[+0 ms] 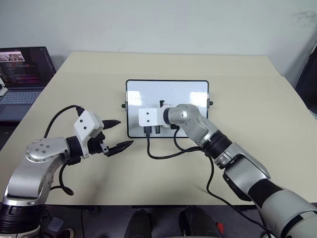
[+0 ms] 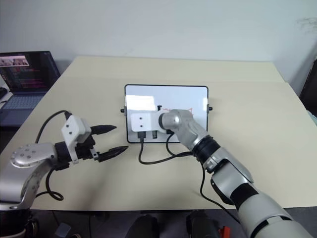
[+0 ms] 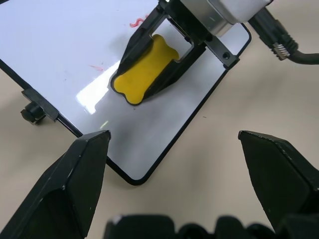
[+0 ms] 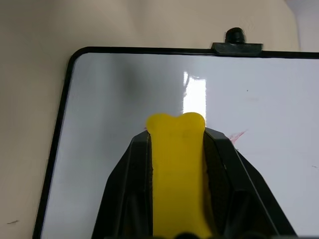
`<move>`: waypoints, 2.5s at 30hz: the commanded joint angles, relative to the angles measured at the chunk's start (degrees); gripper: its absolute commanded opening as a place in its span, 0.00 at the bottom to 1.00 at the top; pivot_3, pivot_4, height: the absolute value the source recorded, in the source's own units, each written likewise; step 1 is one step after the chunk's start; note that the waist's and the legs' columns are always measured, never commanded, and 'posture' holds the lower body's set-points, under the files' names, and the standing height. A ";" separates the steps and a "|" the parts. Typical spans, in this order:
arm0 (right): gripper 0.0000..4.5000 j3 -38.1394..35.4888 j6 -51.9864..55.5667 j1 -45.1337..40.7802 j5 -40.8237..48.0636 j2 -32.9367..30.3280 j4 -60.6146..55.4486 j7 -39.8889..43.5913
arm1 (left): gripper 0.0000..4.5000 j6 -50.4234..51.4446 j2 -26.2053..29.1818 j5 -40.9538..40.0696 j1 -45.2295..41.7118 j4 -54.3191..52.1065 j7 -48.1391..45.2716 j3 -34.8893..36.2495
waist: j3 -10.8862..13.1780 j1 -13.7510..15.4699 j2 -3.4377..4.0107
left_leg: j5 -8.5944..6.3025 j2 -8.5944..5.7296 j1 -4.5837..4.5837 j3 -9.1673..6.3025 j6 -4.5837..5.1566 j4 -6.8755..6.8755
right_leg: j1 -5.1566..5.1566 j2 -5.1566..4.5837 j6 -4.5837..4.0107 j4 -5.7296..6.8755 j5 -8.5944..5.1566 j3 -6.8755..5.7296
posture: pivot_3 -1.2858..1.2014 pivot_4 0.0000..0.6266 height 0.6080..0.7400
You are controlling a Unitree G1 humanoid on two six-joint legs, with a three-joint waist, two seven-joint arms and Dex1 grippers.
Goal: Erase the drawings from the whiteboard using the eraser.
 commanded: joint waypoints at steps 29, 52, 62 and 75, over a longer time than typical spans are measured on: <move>0.23 -18.46 30.20 19.19 21.34 -3.14 -46.12 7.64 | 1.00 -2.17 -1.97 -0.56 -4.44 0.88 -0.81 -2.35 | 0.09 0.17 0.04 | -0.11 0.04 -0.61 -0.11 -0.08 -0.12 | -0.32 0.00 0.08 -0.41 -0.07 -0.10 | 0.52 0.24 1.00; 0.23 -15.83 29.14 30.54 19.46 -7.44 -54.14 -9.92 | 1.00 -5.96 -4.79 1.10 -12.96 9.71 -2.32 -6.80 | 0.16 -1.06 0.06 | -0.12 0.02 -0.41 -0.06 -0.09 -0.06 | -0.22 0.34 0.15 -0.32 -0.11 0.05 | 0.52 0.24 1.00; 0.23 -15.81 21.89 21.19 16.87 -2.70 -37.02 -16.67 | 1.00 -5.48 -4.62 0.74 -12.18 8.25 -1.96 -6.70 | 0.17 -0.96 0.06 | -0.12 0.08 -0.48 -0.05 -0.08 -0.08 | -0.25 0.28 0.13 -0.37 -0.10 0.07 | 0.52 0.24 1.00; 0.23 -13.61 20.73 21.05 14.41 -5.45 -31.86 -16.09 | 1.00 -4.18 -4.48 0.21 -11.59 6.80 -1.97 -6.64 | 0.15 -0.98 0.04 | -0.11 0.09 -0.38 -0.06 -0.09 -0.02 | -0.24 0.25 0.12 -0.16 -0.09 0.08 | 0.52 0.24 1.00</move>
